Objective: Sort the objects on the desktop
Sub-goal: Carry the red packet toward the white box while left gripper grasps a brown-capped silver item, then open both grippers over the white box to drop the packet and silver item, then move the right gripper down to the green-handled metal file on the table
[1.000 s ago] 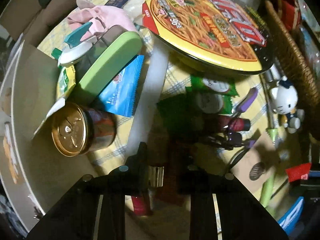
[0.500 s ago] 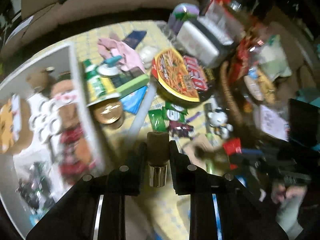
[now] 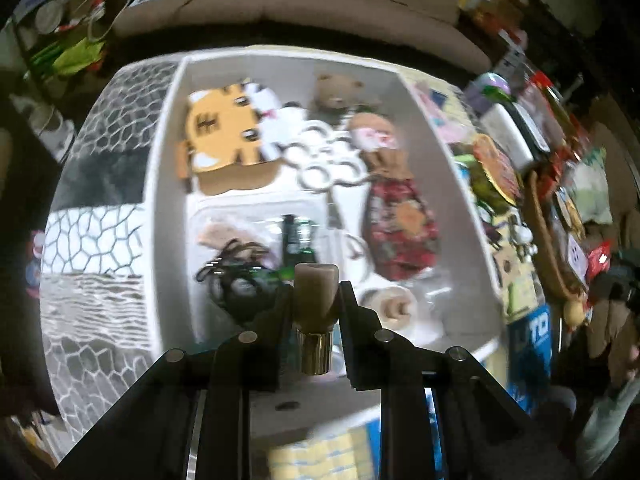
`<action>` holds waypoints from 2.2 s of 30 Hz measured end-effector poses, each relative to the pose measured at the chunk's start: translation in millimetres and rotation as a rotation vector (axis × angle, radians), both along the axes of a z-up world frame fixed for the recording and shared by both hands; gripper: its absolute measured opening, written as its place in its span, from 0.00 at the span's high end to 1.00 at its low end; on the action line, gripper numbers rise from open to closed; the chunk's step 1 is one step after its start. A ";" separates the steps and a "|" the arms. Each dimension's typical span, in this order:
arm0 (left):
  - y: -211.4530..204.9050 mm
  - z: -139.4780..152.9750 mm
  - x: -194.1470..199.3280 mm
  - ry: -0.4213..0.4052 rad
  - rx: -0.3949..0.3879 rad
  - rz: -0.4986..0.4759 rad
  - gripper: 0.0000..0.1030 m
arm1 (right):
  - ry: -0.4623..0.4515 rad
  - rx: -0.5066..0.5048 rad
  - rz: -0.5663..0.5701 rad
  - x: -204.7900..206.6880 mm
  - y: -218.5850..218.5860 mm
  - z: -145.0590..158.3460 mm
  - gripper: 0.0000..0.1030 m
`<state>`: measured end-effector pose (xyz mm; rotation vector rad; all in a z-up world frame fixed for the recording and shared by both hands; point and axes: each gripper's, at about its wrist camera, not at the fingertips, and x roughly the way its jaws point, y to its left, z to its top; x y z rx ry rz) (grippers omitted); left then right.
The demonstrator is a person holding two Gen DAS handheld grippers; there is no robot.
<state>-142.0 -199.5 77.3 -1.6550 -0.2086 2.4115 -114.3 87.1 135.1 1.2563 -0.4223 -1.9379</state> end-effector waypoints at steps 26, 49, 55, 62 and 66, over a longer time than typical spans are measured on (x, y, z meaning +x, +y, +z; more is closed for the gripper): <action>-5.4 -59.4 -73.7 -0.069 0.166 0.055 0.51 | -0.272 0.049 -0.104 -84.9 -86.5 -122.8 0.94; -60.9 -20.7 -13.2 0.043 0.179 0.105 0.32 | -0.213 0.201 -0.103 -97.7 -139.2 -112.5 0.66; -32.0 -11.3 0.5 0.054 0.182 0.067 0.11 | -0.144 0.207 -0.104 -67.5 -94.8 -74.6 0.66; 21.8 -0.1 14.3 0.055 0.215 0.009 0.09 | -0.102 0.218 -0.140 -24.5 3.3 -42.5 0.34; 79.3 10.4 20.9 0.066 0.221 -0.076 0.09 | -0.085 0.240 -0.216 -7.5 72.6 -37.1 0.30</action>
